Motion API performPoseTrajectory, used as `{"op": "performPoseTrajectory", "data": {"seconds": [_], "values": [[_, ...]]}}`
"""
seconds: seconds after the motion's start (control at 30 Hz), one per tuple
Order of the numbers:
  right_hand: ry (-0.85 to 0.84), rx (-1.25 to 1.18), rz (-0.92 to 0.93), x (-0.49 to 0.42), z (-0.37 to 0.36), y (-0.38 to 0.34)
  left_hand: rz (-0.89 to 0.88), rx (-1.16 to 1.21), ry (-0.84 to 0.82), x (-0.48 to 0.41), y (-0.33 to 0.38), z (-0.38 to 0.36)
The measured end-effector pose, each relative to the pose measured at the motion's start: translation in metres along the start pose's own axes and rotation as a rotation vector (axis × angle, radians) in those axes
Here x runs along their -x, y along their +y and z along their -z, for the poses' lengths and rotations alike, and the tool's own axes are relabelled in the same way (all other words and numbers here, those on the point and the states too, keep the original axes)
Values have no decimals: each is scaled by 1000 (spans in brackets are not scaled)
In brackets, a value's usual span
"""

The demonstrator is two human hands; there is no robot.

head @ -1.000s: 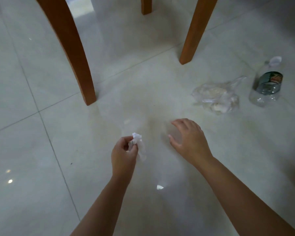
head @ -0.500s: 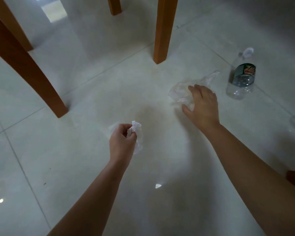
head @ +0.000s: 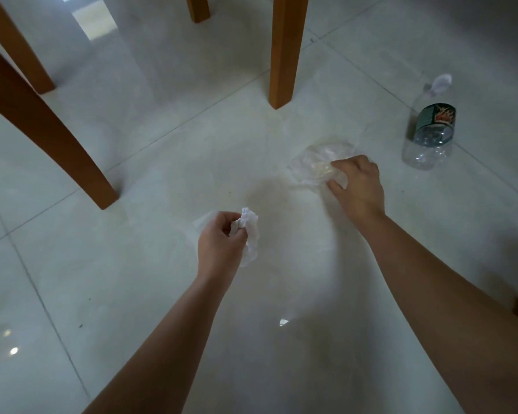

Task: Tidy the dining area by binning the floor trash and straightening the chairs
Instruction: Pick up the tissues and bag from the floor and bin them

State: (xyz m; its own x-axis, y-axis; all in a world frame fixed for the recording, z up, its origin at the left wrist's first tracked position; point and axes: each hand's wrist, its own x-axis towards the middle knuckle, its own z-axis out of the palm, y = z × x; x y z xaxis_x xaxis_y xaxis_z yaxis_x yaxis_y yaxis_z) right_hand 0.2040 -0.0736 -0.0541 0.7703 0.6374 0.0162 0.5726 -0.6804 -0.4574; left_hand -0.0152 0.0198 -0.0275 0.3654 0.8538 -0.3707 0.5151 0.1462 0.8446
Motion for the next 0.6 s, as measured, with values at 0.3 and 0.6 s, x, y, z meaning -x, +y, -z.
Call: {"op": "performPoseTrajectory", "data": {"seconds": [0.3, 0.6], "values": [[-14, -180, 23, 33, -5, -32, -32, 36, 21, -1, 3, 19], [-60, -442, -133, 79, 36, -94, 30, 102, 74, 24, 22, 62]]}}
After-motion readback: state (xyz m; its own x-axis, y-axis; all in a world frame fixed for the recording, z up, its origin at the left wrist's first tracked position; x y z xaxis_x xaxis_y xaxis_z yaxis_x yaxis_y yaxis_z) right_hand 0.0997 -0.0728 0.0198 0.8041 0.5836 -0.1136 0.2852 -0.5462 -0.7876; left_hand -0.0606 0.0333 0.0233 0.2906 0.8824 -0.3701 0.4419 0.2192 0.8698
